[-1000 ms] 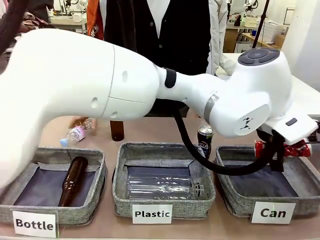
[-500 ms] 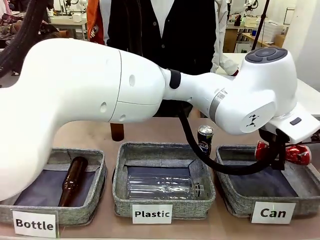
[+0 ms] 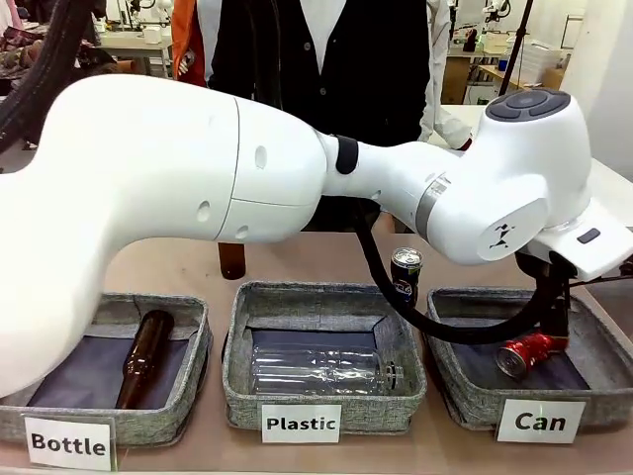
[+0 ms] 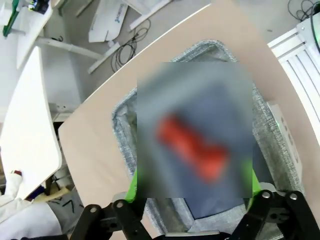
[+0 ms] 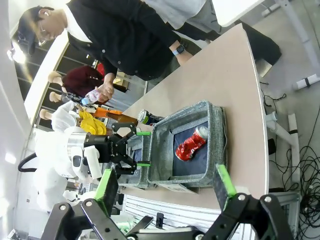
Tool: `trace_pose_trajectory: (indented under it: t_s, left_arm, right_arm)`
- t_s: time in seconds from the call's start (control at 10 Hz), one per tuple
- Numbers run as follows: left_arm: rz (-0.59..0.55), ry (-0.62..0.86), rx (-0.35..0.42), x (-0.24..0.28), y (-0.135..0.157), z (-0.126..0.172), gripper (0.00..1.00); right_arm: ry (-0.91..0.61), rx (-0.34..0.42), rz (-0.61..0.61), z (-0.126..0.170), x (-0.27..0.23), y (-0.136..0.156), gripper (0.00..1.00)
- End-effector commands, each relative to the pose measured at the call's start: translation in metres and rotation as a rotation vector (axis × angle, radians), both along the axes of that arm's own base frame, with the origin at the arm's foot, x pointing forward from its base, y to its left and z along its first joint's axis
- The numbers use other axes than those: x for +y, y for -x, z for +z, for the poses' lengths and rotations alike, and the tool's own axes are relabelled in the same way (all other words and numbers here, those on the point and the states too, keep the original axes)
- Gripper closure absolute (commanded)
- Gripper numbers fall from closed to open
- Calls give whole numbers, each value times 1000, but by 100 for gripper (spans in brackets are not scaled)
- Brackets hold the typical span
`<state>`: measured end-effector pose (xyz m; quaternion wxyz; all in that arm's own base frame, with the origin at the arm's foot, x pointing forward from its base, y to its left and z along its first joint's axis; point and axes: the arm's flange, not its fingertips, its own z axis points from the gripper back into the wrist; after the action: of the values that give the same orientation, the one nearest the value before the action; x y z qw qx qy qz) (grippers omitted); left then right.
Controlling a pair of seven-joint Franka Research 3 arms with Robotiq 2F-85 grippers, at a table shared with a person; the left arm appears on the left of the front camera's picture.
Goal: Sort the can waste into the basket.
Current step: Pick up the can waste from the table and place it in the right Fabric basket.
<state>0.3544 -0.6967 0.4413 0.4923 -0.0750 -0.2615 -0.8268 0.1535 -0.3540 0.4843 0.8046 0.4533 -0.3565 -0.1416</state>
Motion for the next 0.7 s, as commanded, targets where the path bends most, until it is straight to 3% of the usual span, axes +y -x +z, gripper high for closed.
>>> trace_pose_trajectory:
  t_s: [0.0, 0.3, 0.6]
  left_arm:
    - [7, 38, 15, 6, 0, 15, 0]
    - [-3, 64, 24, 10, 5, 28, 0]
    - [-38, 71, 119, 59, 4, 74, 0]
  right_arm:
    - [-5, 3, -3, 3, 1, 1, 0]
    - [-5, 3, -3, 3, 1, 1, 0]
    - [-5, 3, -3, 3, 1, 1, 0]
